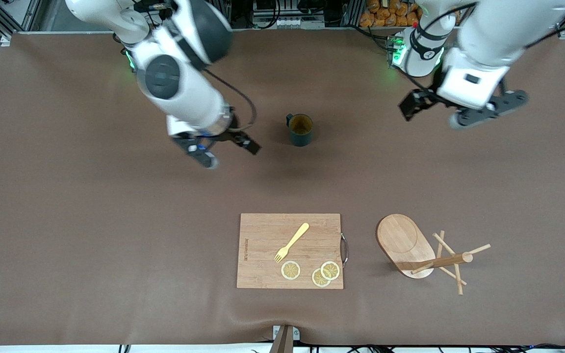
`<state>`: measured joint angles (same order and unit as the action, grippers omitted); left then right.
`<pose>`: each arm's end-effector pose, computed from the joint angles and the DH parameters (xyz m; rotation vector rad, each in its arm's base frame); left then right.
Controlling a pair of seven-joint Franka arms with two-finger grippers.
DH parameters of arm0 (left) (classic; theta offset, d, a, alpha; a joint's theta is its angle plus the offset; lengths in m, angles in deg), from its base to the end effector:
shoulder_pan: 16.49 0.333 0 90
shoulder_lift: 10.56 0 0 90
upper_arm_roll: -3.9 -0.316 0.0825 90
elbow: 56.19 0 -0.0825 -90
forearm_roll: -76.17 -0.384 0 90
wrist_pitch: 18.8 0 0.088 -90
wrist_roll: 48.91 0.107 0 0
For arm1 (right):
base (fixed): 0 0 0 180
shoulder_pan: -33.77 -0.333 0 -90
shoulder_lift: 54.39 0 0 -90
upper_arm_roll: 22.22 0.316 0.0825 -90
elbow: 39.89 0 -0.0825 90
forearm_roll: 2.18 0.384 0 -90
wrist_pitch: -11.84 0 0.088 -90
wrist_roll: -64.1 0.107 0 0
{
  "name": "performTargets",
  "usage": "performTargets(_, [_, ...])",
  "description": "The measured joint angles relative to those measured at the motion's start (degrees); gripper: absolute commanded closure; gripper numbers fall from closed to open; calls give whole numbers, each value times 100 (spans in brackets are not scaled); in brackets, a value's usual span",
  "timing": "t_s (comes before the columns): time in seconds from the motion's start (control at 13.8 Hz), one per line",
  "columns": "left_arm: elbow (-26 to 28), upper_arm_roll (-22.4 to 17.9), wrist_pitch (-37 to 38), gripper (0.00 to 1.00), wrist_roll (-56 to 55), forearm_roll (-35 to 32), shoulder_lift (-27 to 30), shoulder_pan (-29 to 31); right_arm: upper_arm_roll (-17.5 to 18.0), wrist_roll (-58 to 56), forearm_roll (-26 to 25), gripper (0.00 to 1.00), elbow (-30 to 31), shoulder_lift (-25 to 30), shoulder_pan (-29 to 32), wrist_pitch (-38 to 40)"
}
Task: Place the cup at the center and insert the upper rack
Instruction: 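Set the mug down and open the right gripper while the left gripper approaches, then lower the left gripper and grasp the teal mug by its handle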
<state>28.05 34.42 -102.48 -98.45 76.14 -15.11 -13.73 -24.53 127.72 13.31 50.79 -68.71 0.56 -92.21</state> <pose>0.5053 -0.2518 0.6236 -3.0648 -0.5894 0.1342 0.5343 0.3482 0.4934 -2.8187 0.9310 0.2921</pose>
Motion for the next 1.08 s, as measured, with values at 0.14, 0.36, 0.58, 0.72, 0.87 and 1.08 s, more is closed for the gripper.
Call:
performTargets(0.14, [27, 278, 0, 0, -709, -24, -94, -179, -5, -595, -198, 0, 37, 353, 377, 283])
performTargets(0.36, [72, 348, -2, 0, -1865, -217, -300, -870, -6, -1734, -615, 0, 145, 832, 874, 688])
performTargets(0.58, [128, 363, -16, 0, -3053, -681, -678, -1665, -7, -3203, -787, 0, 329, 1270, 1419, 900])
performTargets(0.72, [144, 363, -115, 0, -3927, -1085, -1078, -2232, -10, -4122, -793, 0, 572, 1567, 1839, 932])
performTargets(0.87, [148, 363, -267, 0, -4785, -1503, -1533, -2746, -10, -4955, -853, 0, 768, 1818, 2176, 1058])
performTargets(1.08, [149, 355, -409, 0, -6111, -2246, -2253, -3447, -10, -5912, -898, 0, 852, 2088, 2606, 1385])
